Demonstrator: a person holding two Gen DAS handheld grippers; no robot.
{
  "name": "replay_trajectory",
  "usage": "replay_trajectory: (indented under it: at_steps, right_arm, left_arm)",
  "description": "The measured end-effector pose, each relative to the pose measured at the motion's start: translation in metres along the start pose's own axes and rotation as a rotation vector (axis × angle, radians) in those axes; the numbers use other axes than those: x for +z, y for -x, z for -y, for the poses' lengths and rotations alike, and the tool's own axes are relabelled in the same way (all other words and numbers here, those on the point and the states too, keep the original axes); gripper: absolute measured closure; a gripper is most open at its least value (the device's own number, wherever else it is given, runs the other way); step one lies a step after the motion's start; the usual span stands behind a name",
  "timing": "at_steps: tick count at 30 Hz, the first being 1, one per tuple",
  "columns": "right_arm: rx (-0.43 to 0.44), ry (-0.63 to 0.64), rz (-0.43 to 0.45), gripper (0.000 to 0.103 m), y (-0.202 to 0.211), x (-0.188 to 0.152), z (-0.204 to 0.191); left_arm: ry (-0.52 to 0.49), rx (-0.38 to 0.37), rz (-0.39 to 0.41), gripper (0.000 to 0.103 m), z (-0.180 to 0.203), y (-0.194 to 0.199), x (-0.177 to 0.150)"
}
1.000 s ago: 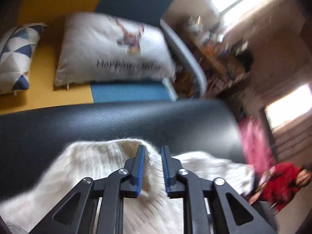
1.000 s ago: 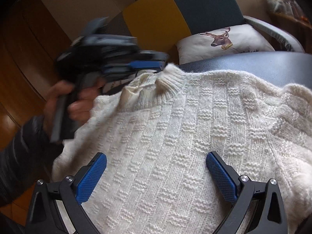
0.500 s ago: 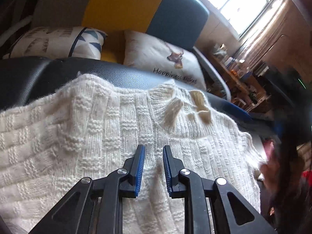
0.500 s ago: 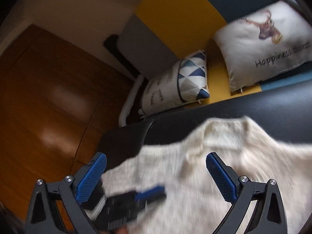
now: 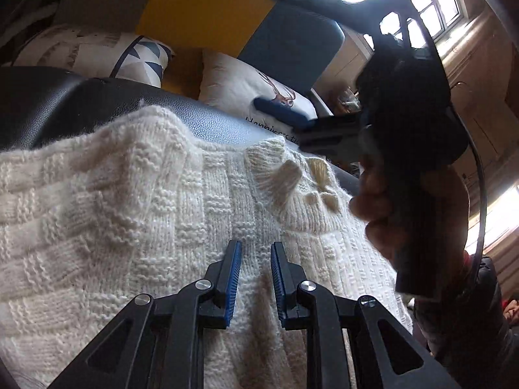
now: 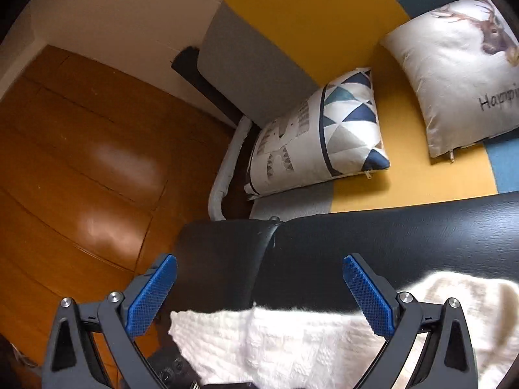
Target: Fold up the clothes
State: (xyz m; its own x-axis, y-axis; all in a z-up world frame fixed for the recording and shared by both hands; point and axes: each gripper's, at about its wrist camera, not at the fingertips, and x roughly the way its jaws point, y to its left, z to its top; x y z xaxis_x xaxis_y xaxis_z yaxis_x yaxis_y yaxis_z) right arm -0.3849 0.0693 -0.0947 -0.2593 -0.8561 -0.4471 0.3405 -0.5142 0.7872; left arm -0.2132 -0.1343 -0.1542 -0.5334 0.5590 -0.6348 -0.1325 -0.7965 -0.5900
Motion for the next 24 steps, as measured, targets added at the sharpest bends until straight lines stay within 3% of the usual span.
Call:
replay_trajectory:
  at_steps: [6, 12, 15, 17, 19, 24]
  right_arm:
    - [-0.156, -0.005, -0.096, 0.0, 0.024, -0.014, 0.029]
    - [-0.009, -0.008, -0.164, 0.0, -0.014, -0.007, 0.019]
    - [0.075, -0.004, -0.09, 0.0, -0.022, 0.004, 0.004]
    - [0.043, -0.028, -0.078, 0.0, -0.025, 0.007, 0.01]
    - [-0.054, -0.045, -0.101, 0.0, -0.031, 0.009, 0.021]
    - [-0.034, -0.016, -0.077, 0.0, 0.014, -0.002, 0.015]
  left_arm:
    - [0.006, -0.003, 0.007, 0.085, 0.0, -0.001, -0.001]
    - [0.004, 0.003, 0.007, 0.085, 0.001, -0.004, 0.002]
    - [-0.003, 0.014, 0.005, 0.085, 0.002, -0.004, 0.003]
    - [-0.008, 0.021, 0.003, 0.085, 0.003, -0.005, 0.003]
    - [-0.013, 0.028, 0.002, 0.085, 0.004, -0.005, 0.004]
    - [-0.024, 0.045, -0.002, 0.085, 0.007, -0.006, 0.005]
